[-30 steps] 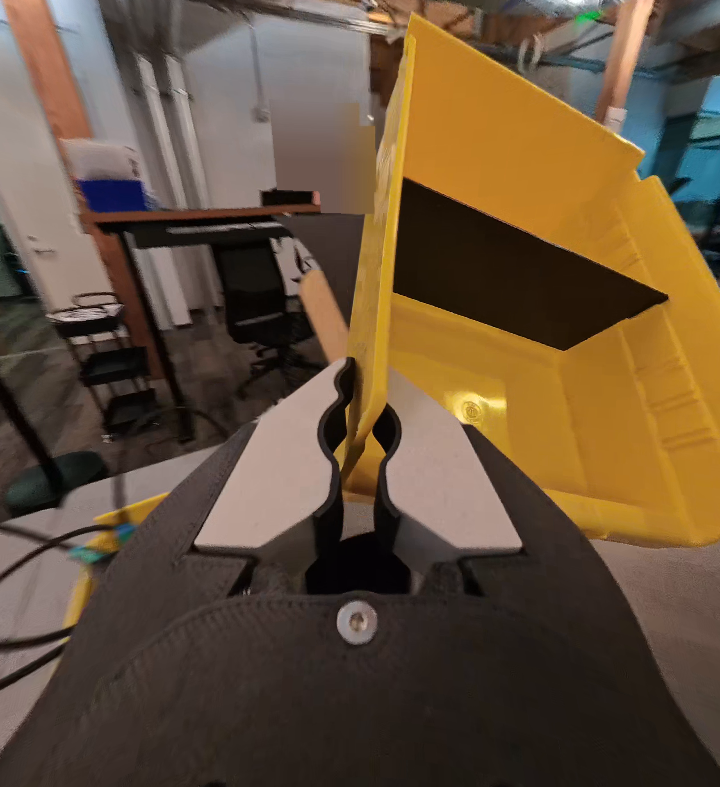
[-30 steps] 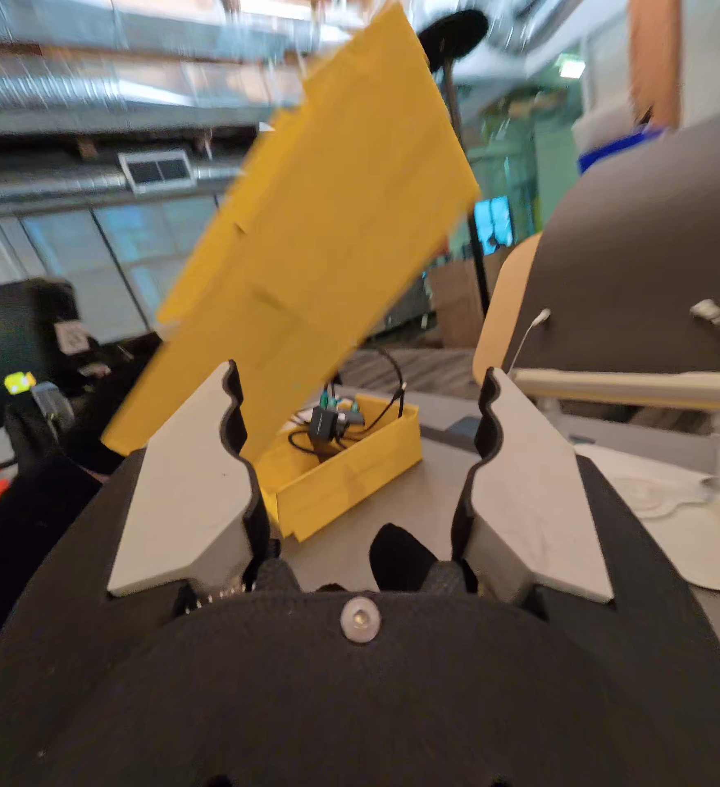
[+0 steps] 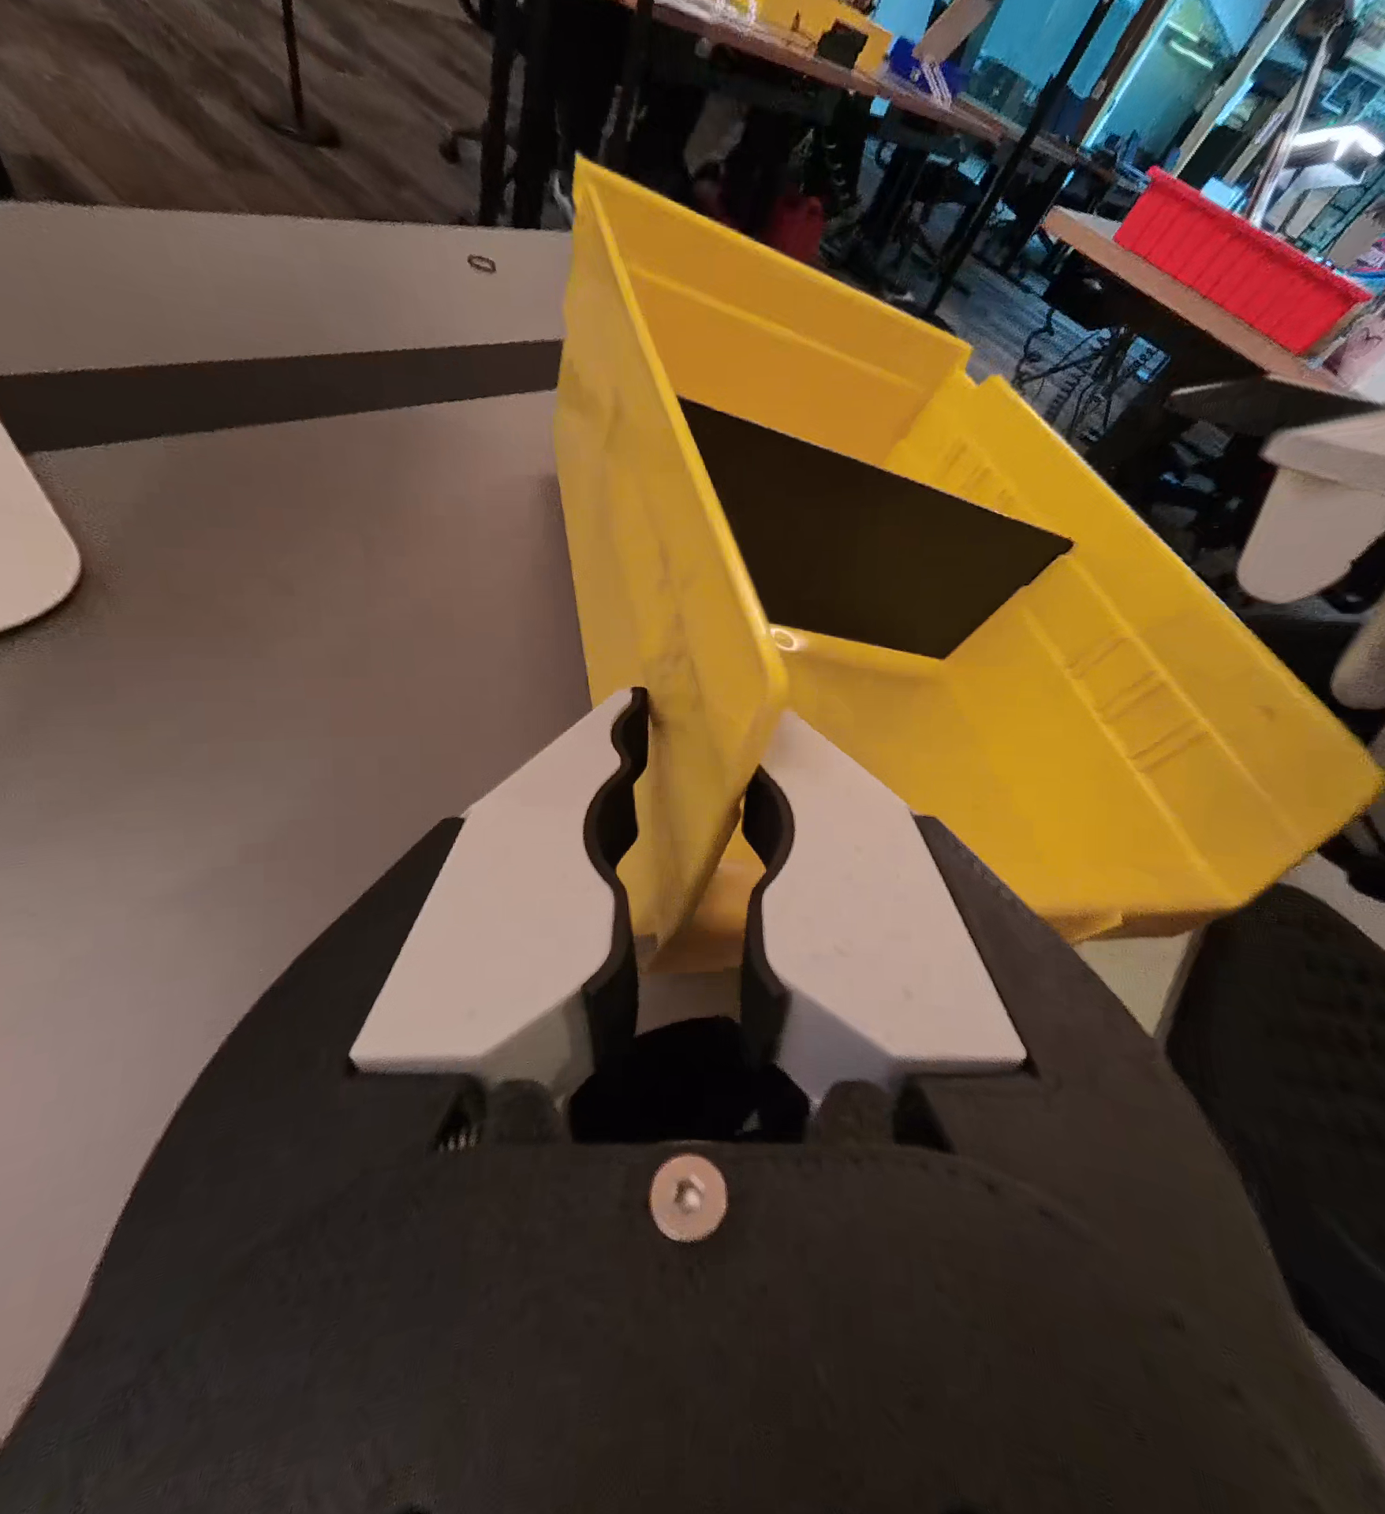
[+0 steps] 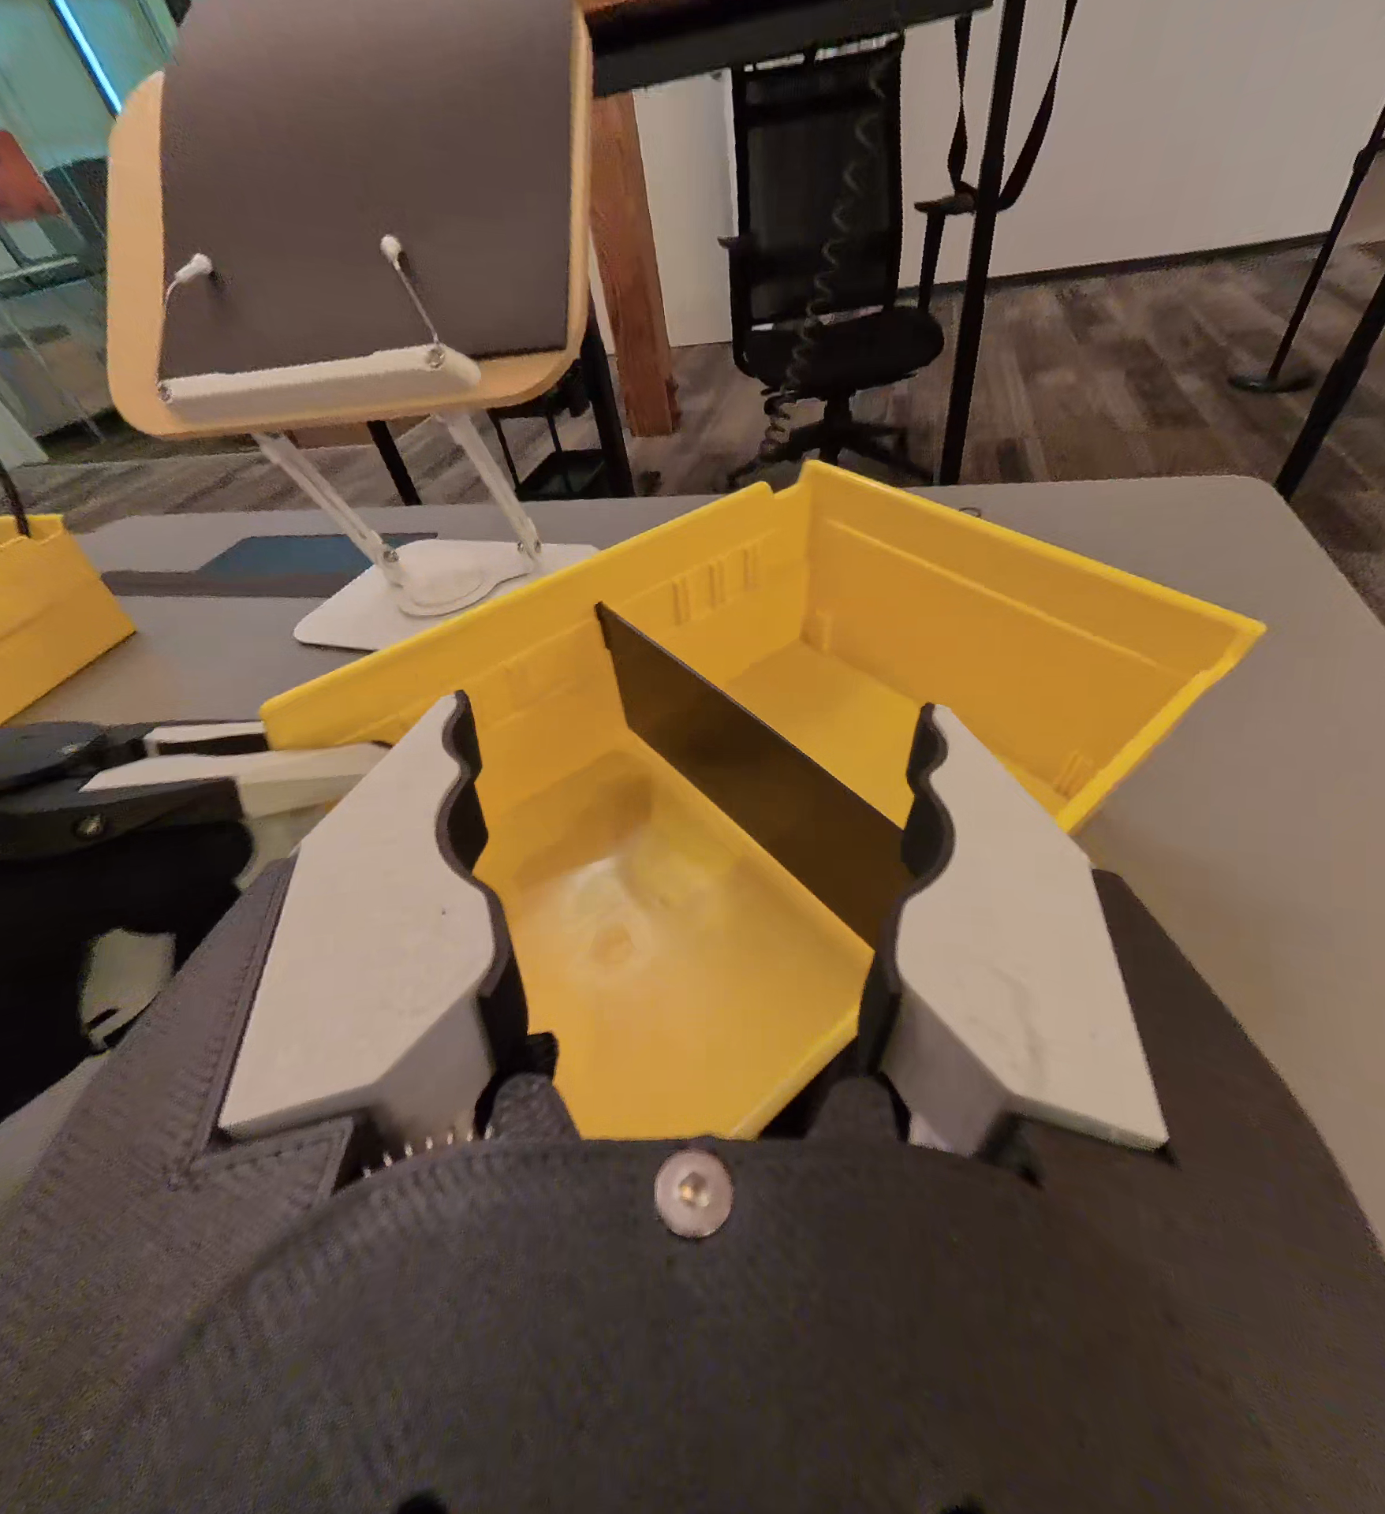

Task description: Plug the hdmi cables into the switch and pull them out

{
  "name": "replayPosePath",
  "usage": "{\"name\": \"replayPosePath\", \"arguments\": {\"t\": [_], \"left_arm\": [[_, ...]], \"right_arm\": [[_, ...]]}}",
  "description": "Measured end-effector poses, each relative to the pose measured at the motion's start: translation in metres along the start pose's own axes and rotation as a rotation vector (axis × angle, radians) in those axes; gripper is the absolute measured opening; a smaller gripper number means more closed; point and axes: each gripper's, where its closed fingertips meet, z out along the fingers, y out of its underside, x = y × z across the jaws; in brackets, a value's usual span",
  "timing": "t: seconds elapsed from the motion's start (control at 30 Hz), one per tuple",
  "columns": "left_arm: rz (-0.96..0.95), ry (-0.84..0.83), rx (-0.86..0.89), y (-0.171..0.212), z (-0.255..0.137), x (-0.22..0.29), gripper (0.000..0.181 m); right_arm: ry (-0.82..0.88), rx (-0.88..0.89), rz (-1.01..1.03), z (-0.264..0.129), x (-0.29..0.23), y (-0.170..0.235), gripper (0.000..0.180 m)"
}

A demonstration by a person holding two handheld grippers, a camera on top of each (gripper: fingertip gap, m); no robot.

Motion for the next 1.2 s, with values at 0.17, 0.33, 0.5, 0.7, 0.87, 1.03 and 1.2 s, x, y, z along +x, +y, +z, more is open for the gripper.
{"name": "replayPosePath", "arguments": {"t": [0.17, 0.33, 0.5, 0.7, 0.87, 1.03, 1.2], "left_arm": [[0.003, -0.004, -0.028, 0.013, 0.012, 0.010, 0.024], [0.024, 0.010, -0.043, 0.023, 0.029, 0.037, 0.059], [0.009, 0.031, -0.088, 0.020, 0.050, 0.058, 0.079], [0.013, -0.014, -0.067, 0.018, 0.076, 0.080, 0.096], [-0.036, 0.018, -0.064, 0.009, 0.088, 0.084, 0.110], [-0.039, 0.046, -0.020, -0.007, 0.063, 0.070, 0.123], [0.136, 0.014, 0.090, -0.043, -0.026, 0.063, 0.125]], "right_arm": [[0.001, -0.072, -0.046, 0.022, 0.030, -0.001, 0.104], [0.003, -0.191, -0.074, 0.049, 0.068, 0.009, 0.102], [0.009, -0.280, -0.129, 0.071, 0.105, 0.010, 0.097], [-0.020, -0.346, -0.254, 0.098, 0.139, 0.008, 0.088], [-0.038, -0.373, -0.257, 0.111, 0.150, 0.010, 0.086], [0.095, -0.321, -0.387, 0.101, 0.160, -0.004, 0.099], [0.262, -0.190, -0.612, 0.061, 0.147, -0.057, 0.106]]}}
